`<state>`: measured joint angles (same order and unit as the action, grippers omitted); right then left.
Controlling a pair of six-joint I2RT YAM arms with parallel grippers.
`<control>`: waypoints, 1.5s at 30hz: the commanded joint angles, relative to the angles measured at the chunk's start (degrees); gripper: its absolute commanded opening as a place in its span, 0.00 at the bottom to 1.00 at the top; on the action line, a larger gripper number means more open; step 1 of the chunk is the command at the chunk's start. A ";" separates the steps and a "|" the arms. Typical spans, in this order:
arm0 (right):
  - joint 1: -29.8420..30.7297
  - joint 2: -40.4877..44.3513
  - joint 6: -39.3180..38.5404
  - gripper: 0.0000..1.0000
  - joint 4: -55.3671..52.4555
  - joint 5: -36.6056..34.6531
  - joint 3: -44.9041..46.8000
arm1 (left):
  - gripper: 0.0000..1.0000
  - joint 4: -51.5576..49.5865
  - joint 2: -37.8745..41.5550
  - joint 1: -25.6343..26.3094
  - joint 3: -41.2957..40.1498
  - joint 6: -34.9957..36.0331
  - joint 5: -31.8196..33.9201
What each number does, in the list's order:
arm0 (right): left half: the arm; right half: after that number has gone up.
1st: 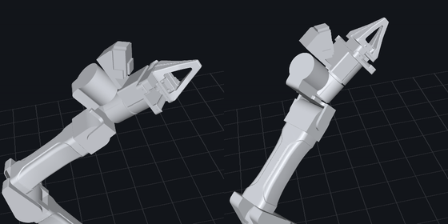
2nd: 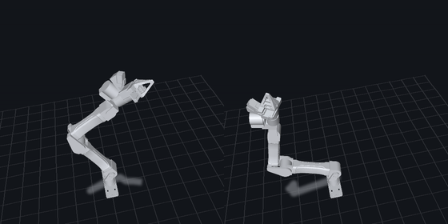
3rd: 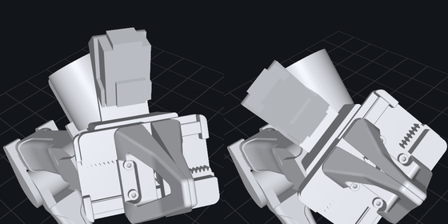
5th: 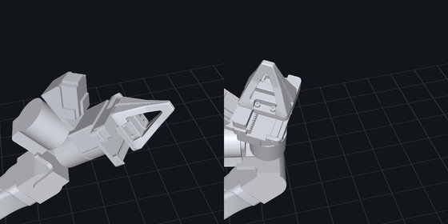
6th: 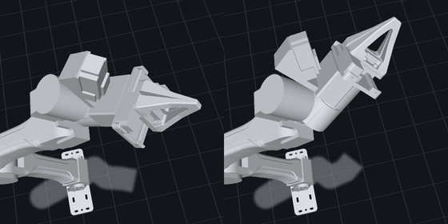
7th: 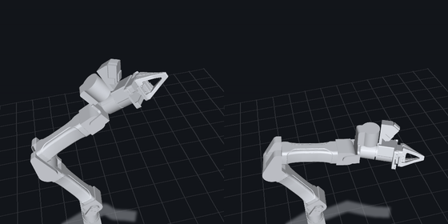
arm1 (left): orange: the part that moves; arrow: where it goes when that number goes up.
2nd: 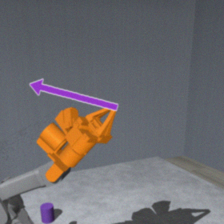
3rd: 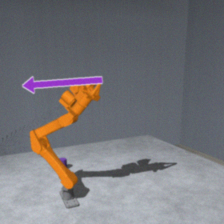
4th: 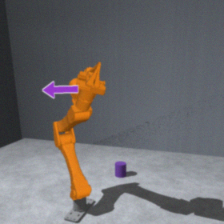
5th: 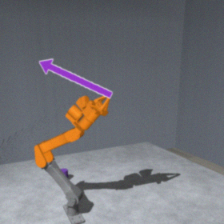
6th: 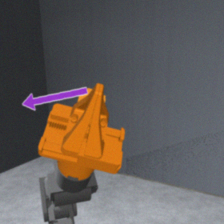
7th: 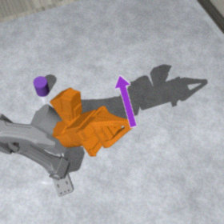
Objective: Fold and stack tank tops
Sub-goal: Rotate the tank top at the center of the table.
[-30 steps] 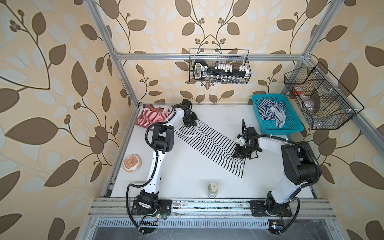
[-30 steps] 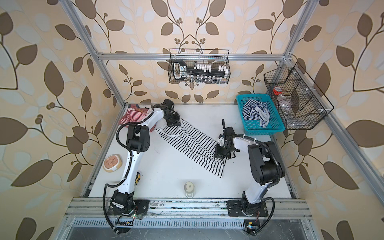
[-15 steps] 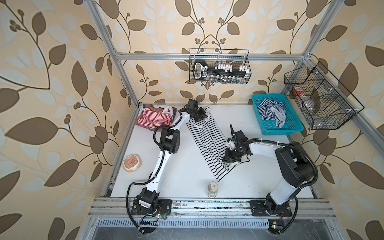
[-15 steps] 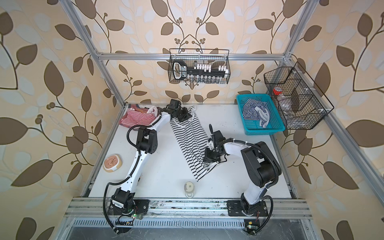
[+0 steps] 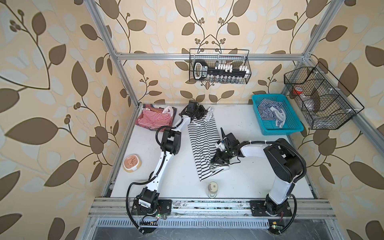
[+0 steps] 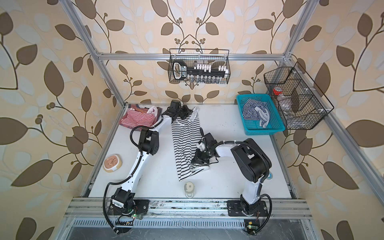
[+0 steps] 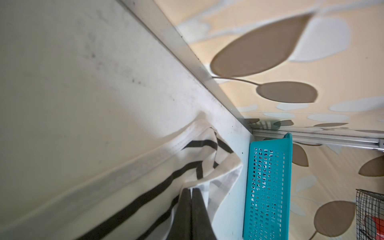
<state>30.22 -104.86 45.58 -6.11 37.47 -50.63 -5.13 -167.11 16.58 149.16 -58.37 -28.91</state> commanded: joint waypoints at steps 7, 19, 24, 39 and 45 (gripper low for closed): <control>-2.86 9.50 -1.22 0.16 -5.29 -2.39 -4.34 | 0.14 6.31 15.56 -0.83 -10.55 3.79 3.05; -12.31 1.70 -20.77 0.18 -23.20 -3.16 -21.98 | 0.08 -10.83 35.84 -2.34 -27.58 13.11 4.53; -12.86 -6.57 -23.79 0.13 -25.95 -2.46 -30.40 | 0.00 -18.57 41.84 -2.37 -37.06 16.40 9.30; -12.79 -25.60 -24.39 0.06 -25.94 -0.74 -43.54 | 0.00 -28.38 38.07 -2.32 -49.44 19.87 10.28; -12.80 -23.64 -24.89 0.04 -27.36 -6.02 -39.13 | 0.00 -28.12 32.20 -2.34 -46.66 20.18 9.35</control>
<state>17.26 -129.16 22.13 -30.81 35.29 -92.33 -32.36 -130.76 14.15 101.25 -39.48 -20.21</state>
